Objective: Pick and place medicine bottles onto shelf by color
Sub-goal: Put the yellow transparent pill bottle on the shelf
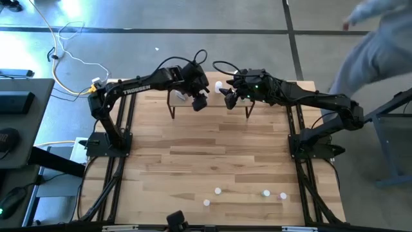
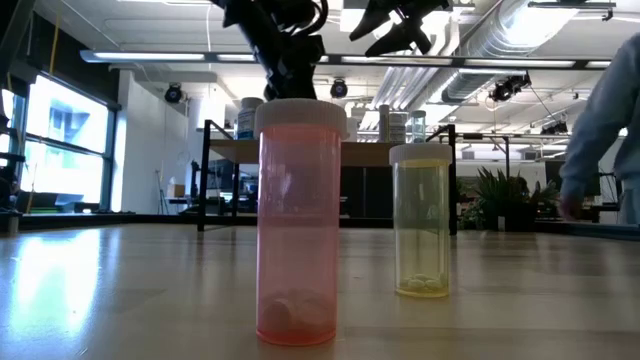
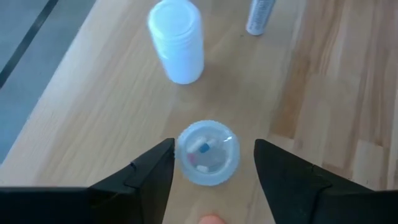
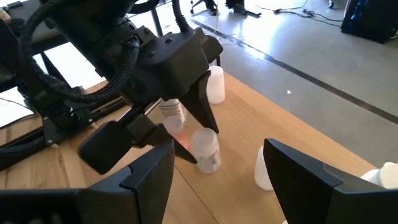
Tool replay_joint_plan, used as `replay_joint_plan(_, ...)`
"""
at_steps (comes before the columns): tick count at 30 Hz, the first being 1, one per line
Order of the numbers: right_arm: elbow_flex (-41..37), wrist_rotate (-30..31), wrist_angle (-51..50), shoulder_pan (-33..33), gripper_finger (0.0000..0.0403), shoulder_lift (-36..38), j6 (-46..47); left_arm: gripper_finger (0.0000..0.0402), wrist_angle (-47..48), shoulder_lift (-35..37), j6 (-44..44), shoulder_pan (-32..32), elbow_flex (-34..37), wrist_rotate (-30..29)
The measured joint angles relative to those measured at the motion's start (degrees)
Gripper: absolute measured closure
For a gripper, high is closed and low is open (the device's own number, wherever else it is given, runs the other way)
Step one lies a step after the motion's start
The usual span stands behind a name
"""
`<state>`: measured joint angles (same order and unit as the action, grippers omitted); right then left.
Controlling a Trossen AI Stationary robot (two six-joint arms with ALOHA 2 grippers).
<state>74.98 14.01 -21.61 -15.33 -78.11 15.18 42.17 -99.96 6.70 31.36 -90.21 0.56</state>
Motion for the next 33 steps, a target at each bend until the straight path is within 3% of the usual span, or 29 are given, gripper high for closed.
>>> replay_joint_plan(15,0.0,-9.2,-0.7,0.5,0.0164,0.0,1.3,0.0188,0.5,5.6,4.4,-0.9,0.0,-1.3)
replay_joint_plan(20,0.0,-14.8,-5.7,3.3,0.0164,0.0,2.3,0.0188,3.8,8.9,4.1,-1.5,0.0,-1.2)
replay_joint_plan(25,0.0,-16.0,-12.0,8.1,0.0164,0.0,5.8,0.0188,7.3,12.1,4.0,-3.2,0.0,-0.6)
replay_joint_plan(33,0.0,-16.0,-15.2,18.3,0.0164,-0.5,12.2,0.0188,12.0,16.3,0.4,-9.9,4.3,11.3)
